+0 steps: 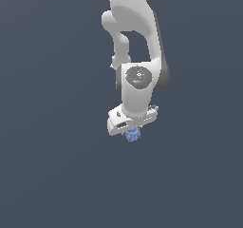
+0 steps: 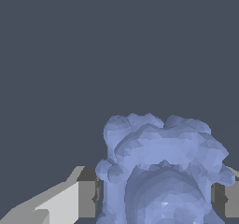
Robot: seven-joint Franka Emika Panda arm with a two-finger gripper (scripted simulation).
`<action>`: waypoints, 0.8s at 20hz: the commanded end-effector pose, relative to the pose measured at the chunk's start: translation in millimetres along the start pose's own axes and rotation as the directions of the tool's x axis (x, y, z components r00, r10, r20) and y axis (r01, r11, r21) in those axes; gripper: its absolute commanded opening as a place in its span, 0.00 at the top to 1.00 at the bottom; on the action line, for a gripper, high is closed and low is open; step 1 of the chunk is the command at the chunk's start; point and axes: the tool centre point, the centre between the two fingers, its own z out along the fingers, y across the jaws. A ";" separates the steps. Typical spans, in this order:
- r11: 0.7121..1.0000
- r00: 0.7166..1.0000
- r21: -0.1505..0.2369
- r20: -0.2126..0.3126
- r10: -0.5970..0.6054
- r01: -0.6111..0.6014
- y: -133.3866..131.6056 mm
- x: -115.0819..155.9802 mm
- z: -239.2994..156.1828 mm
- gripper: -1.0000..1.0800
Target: Pick up the object and move it to a goal position.
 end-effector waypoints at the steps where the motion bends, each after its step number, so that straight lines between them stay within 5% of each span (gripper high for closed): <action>1: 1.000 1.000 -0.001 -0.001 0.000 0.000 -13.1 -10.2 -15.0 1.00; 16: 1.000 1.000 -0.001 -0.001 0.000 0.000 -65.0 -47.9 -76.1 1.00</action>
